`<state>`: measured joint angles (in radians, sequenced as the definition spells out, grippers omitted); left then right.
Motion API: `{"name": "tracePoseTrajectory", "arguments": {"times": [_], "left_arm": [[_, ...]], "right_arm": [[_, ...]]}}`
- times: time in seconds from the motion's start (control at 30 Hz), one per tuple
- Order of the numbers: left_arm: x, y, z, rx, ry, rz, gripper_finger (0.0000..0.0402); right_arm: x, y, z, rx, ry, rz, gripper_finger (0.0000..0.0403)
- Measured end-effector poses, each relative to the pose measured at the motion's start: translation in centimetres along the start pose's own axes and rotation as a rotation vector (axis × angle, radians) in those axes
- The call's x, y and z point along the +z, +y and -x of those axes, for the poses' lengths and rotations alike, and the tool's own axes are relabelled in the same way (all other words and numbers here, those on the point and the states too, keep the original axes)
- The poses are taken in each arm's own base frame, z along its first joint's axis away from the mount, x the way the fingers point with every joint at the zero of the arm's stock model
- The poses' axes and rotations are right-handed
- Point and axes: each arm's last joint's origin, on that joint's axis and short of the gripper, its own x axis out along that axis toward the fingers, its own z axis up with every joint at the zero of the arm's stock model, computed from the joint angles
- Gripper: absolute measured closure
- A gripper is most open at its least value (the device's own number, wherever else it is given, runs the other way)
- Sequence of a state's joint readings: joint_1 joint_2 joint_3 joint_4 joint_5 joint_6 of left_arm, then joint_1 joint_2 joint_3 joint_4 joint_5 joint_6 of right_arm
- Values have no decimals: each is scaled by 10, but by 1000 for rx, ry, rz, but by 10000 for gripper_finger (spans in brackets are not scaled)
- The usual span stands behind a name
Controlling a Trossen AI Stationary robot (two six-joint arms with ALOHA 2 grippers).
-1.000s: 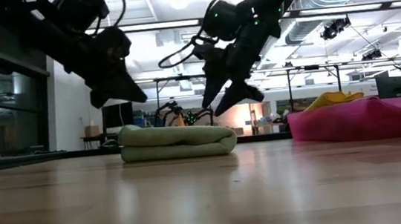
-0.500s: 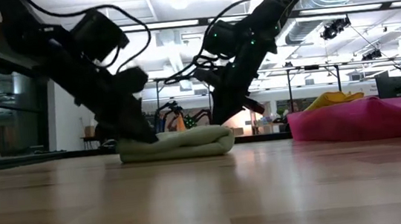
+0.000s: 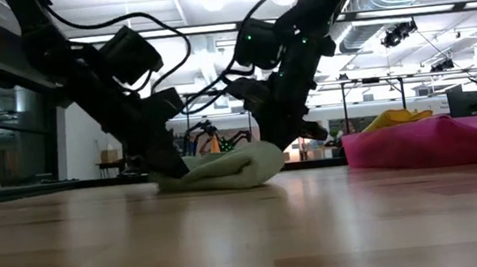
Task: Fold microfiber towels
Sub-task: Fold the light green microfiber cloth
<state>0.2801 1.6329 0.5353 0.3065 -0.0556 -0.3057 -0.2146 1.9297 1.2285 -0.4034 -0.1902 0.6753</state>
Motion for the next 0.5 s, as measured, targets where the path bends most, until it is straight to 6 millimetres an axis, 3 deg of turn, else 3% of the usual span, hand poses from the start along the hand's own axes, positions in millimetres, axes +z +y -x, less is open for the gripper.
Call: {"name": "tracePoseTrajectory", "arguments": {"times": [0.27, 0.37, 0.5], "left_arm": [[28, 12, -1, 32, -9, -236, 402], [32, 16, -1, 45, 14, -295, 402], [33, 17, 0, 52, 59, -341, 402]], "right_arm": [[-27, 28, -6, -9, 32, -26, 403], [-30, 27, -3, -57, 35, -37, 403], [-25, 18, 16, -139, -9, -62, 403]]}}
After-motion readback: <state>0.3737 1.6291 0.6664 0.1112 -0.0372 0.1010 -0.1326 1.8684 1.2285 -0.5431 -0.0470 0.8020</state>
